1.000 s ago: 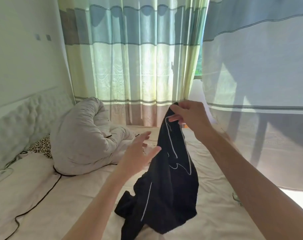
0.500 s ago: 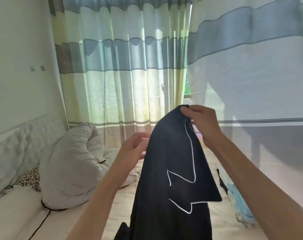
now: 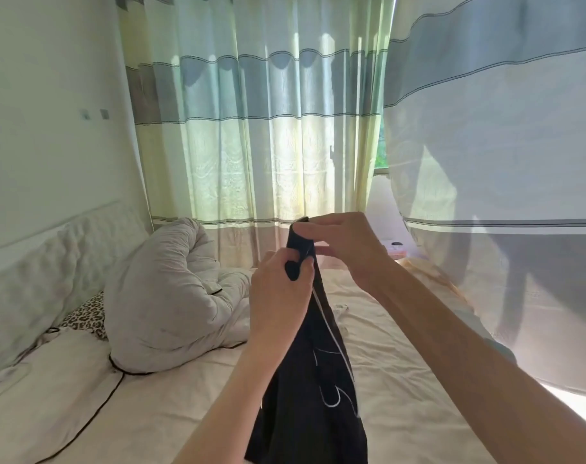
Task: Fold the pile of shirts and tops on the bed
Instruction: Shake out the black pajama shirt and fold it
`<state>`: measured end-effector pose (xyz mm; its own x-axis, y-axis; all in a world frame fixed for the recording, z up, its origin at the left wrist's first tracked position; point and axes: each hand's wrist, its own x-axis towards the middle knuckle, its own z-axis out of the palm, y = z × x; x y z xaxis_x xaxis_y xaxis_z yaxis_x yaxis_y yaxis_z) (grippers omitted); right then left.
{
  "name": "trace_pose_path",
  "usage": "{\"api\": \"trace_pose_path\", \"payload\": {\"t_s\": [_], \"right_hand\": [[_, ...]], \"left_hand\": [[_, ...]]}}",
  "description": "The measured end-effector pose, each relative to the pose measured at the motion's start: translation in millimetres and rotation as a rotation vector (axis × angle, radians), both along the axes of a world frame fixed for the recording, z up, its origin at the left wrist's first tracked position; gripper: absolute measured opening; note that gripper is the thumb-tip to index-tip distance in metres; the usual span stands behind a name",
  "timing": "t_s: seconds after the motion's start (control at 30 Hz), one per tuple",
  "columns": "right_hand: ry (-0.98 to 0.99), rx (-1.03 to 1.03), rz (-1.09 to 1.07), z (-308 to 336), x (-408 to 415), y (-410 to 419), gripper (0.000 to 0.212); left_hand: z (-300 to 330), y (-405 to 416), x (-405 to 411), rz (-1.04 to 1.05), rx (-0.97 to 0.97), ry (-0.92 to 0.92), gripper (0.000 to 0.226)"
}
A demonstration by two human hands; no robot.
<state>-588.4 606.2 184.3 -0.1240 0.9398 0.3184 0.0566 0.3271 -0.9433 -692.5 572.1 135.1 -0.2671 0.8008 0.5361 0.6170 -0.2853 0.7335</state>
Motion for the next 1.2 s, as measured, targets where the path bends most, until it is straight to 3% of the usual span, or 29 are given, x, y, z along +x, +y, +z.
{"api": "trace_pose_path", "payload": {"t_s": [0.17,0.27,0.4,0.57,0.67,0.77,0.87,0.93,1.03,1.13,1.2], "right_hand": [[0.016,-0.062,0.013,-26,12,2,0.011],[-0.198,0.028,-0.054,-50,9,-6,0.002],[-0.476,0.092,-0.176,-93,-4,-14,0.026],[-0.429,-0.097,-0.221,-131,27,-8,0.016],[-0.376,-0.273,-0.113,-142,49,-6,0.027],[-0.156,-0.518,0.033,-141,61,-6,0.021],[0.066,-0.690,0.148,-129,74,-6,0.007],[0.069,-0.701,0.212,-122,81,-6,0.010],[-0.208,-0.542,0.125,-120,79,-7,0.008],[-0.767,-0.217,-0.111,-140,72,-2,0.035],[-0.951,-0.164,-0.252,-162,70,-2,0.040]], "left_hand": [[5,-4,-36,-0.237,-0.246,-0.259,0.012],[12,-11,-45,-0.331,-0.387,-0.483,0.013],[19,-17,-44,-0.391,-0.429,-0.570,0.018],[25,-21,-70,-0.415,-0.422,-0.772,0.023],[21,-18,-86,-0.421,-0.493,-0.872,0.027],[7,-19,-97,-0.423,-0.605,-0.832,0.029],[-13,-23,-113,-0.289,-0.725,-0.562,0.027],[-28,-27,-124,-0.210,-0.798,-0.441,0.025],[-44,-31,-127,-0.195,-0.798,-0.514,0.024],[-46,-32,-120,-0.269,-0.698,-0.785,0.025],[-48,-32,-119,-0.318,-0.650,-0.883,0.026]]}}
